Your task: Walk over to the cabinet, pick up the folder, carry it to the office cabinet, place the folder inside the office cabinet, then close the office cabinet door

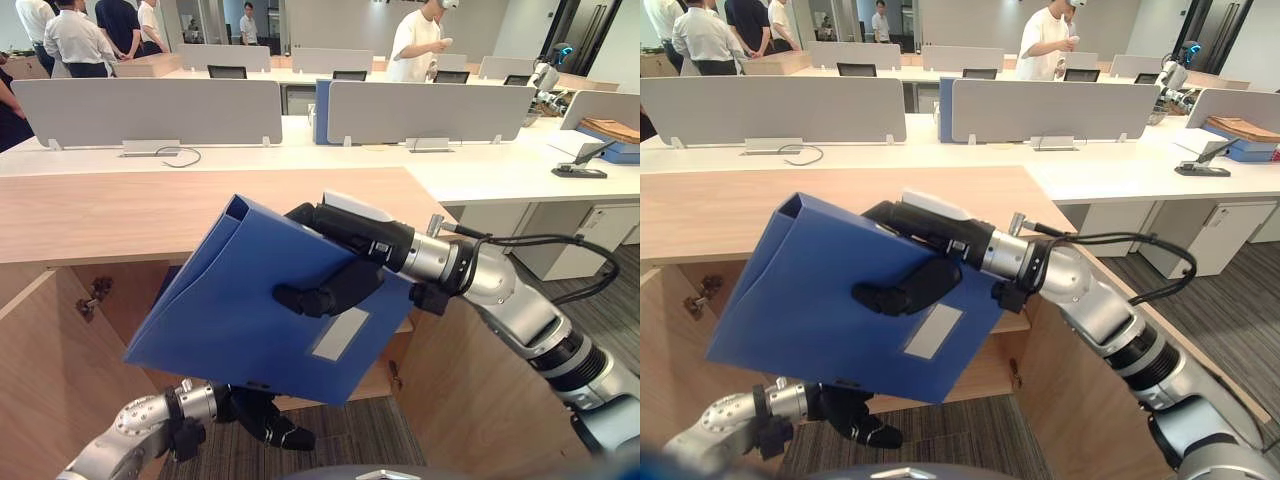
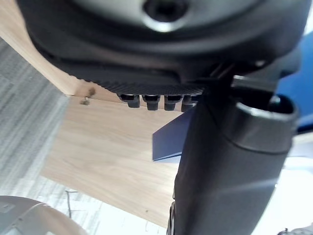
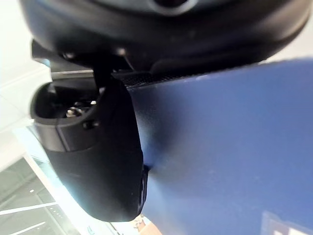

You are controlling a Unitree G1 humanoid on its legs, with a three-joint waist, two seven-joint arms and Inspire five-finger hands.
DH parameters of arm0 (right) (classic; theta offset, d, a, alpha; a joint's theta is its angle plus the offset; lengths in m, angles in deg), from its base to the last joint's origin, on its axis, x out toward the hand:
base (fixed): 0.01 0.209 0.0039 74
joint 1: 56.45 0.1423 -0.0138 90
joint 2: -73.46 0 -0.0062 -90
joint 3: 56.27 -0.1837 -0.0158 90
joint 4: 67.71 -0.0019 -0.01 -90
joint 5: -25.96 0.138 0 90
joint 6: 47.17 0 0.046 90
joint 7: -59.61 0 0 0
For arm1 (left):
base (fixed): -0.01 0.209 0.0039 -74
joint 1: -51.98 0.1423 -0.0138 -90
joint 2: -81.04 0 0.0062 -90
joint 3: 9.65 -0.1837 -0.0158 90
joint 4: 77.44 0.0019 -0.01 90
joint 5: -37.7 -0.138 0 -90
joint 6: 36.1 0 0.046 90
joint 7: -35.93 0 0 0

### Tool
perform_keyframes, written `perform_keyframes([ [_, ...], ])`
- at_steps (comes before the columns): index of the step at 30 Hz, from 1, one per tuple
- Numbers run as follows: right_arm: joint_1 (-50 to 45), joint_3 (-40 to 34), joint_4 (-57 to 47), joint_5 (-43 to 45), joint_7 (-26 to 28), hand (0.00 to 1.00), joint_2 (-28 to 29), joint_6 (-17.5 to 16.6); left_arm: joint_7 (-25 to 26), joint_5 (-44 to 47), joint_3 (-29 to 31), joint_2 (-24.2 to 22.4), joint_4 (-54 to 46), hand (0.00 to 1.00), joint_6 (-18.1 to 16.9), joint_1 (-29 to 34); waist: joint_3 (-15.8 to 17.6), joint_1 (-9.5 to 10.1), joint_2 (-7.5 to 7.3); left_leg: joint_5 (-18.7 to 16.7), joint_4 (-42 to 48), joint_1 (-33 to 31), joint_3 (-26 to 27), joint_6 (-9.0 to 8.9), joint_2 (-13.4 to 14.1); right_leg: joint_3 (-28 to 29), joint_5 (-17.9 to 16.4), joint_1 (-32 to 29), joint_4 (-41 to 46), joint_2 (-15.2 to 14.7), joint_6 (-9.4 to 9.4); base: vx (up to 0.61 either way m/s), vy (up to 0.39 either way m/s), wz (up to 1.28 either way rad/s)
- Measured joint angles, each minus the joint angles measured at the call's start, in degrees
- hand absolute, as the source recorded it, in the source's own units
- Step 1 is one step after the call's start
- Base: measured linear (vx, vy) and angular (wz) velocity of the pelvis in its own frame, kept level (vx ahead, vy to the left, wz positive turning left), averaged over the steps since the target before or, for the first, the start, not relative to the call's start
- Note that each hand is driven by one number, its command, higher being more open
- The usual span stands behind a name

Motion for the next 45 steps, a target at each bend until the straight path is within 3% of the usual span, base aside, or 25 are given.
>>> perform_keyframes([
  [8,-1.3,-0.28,0.13,-8.15,-2.29,0.0,1.87,-2.59,0.83,-20.63,0.91,-7.35,21.55,1.0,-2.47,1.88,1.83,-0.12,-0.36,0.0,-0.08,-0.54,0.0,0.02,0.02,0.09,-0.07,-0.6,-0.01,0.08,0.03,0.0,0.0,0.0],
  [9,-1.84,-0.28,0.25,-9.23,-2.3,0.0,1.87,-2.65,1.52,-23.19,2.11,-9.07,25.34,1.0,-2.8,1.86,2.12,-0.03,-0.6,0.0,-0.06,-0.71,0.0,0.02,0.02,0.1,-0.07,-0.79,-0.01,0.09,0.02,0.0,0.0,0.0],
  [12,-5.08,-0.26,1.82,-12.31,-2.32,0.0,2.15,-2.69,0.34,-29.28,13.66,-18.73,37.03,1.0,-6.39,1.46,2.73,1.0,-0.87,-0.05,0.0,-1.2,-0.04,0.08,-0.04,0.13,-0.07,-1.21,-0.01,0.05,0.01,0.0,0.0,0.0],
  [13,-6.04,-0.19,2.7,-12.95,-2.33,0.0,2.28,-2.65,2.78,-33.17,19.26,-23.31,40.85,1.0,-7.19,-0.24,2.88,1.65,-0.73,-0.06,0.02,-1.27,-0.14,0.1,-0.12,0.07,-0.07,-1.23,0.0,-0.04,0.02,0.0,0.0,0.0],
  [14,-6.37,0.51,4.22,-14.55,-2.41,0.0,2.84,-2.48,11.09,-40.96,28.36,-29.09,48.19,1.0,-6.8,-3.42,3.1,2.23,-0.77,-0.05,0.1,-1.33,-0.21,0.1,-0.12,0.02,-0.07,-1.24,0.0,-0.03,0.01,0.0,0.013,0.03],
  [15,-6.45,1.76,5.64,-15.66,-2.41,0.0,3.83,-2.23,17.85,-44.75,38.0,-32.27,54.23,1.0,-5.11,-5.85,3.53,2.27,-0.83,-0.05,0.17,-1.41,-0.28,0.1,0.07,-0.03,-0.18,-1.27,0.0,0.18,-0.14,0.0,0.0,0.0],
  [16,-6.49,2.88,6.29,-16.84,-2.62,0.0,4.17,-2.18,22.42,-47.85,42.12,-32.76,56.12,1.0,-4.25,-6.07,3.7,1.9,-1.24,-0.05,0.2,-1.4,-0.3,0.1,0.24,-0.03,-0.29,-1.27,0.0,0.33,-0.32,0.0,0.0,0.0],
  [19,-6.48,7.6,8.01,-19.75,-2.84,0.0,2.36,-2.13,33.91,-54.8,48.06,-33.77,59.55,1.0,-1.25,-4.58,3.99,1.8,-1.63,-0.05,0.21,-1.4,-0.62,0.1,0.36,-0.1,-0.46,-1.24,0.0,0.47,-0.49,0.0,-0.01,0.0],
  [21,-6.36,11.15,10.6,-21.51,-2.99,0.0,1.4,-2.14,37.59,-56.71,50.45,-35.32,60.06,1.0,-0.06,-2.39,4.11,1.91,-1.77,-0.06,0.21,-1.22,-0.83,0.11,0.24,-0.28,-0.48,-1.23,-0.01,0.34,-0.45,0.01,0.018,0.05],
  [27,-4.98,15.87,21.38,-31.5,-5.64,0.0,1.92,-3.0,40.66,-56.98,53.51,-39.08,61.73,1.0,1.1,1.59,4.81,3.2,-1.48,-0.11,0.83,-1.37,-1.24,0.17,0.17,-0.5,-0.33,-1.04,-0.01,0.22,-0.26,-0.03,0.011,0.03],
  [30,-4.01,10.69,30.34,-34.55,-7.87,0.0,6.27,-1.62,41.33,-53.96,52.79,-42.04,61.67,1.0,0.98,-0.08,9.05,3.76,0.22,-4.01,11.07,-7.52,-2.06,0.61,1.32,-0.62,-2.7,-5.36,7.28,-0.37,-0.54,-0.15,0.029,0.0],
  [31,-2.47,6.52,33.37,-34.1,-9.69,0.0,9.1,0.0,41.35,-52.57,51.7,-42.91,61.6,1.0,0.96,-2.31,12.87,3.66,1.11,-5.95,17.03,-11.07,-2.66,0.93,1.81,-0.66,-5.6,-9.71,15.15,-1.41,-0.72,-0.32,0.068,0.0],
  [34,1.53,-1.85,39.03,-30.14,-15.96,0.0,14.85,3.65,41.56,-49.67,48.42,-43.58,59.18,1.0,0.83,-5.7,20.76,3.09,2.6,-9.68,28.98,-18.94,-3.89,1.66,1.18,-0.59,-11.51,-19.31,31.58,-5.12,-0.78,-0.3,0.042,0.07],
  [36,3.6,-3.23,41.12,-27.51,-18.56,0.0,17.1,4.8,42.2,-48.38,47.7,-43.6,57.19,1.0,0.16,-5.73,23.66,3.18,2.75,-12.34,35.74,-23.06,-4.09,1.87,1.18,-0.36,-14.41,-23.55,38.55,-6.55,-0.34,-0.28,0.02,0.03],
  [40,5.37,-5.45,42.27,-18.56,-21.32,0.0,22.51,7.05,43.37,-43.9,47.63,-44.82,56.31,1.0,0.49,-6.31,26.8,3.52,1.63,-17.86,50.48,-33.41,-4.19,2.7,1.43,0.62,-20.32,-34.68,54.52,-10.42,-0.33,-0.21,0.004,-0.02],
  [45,7.83,-10.94,42.13,-4.03,-25.13,0.0,27.4,7.59,43.23,-39.99,46.57,-47.28,52.42,1.0,1.25,-7.33,28.12,3.83,1.11,-21.9,62.33,-42.39,-4.29,3.29,1.56,2.07,-24.47,-44.25,66.72,-13.1,-0.58,-0.12,0.019,0.0],
])
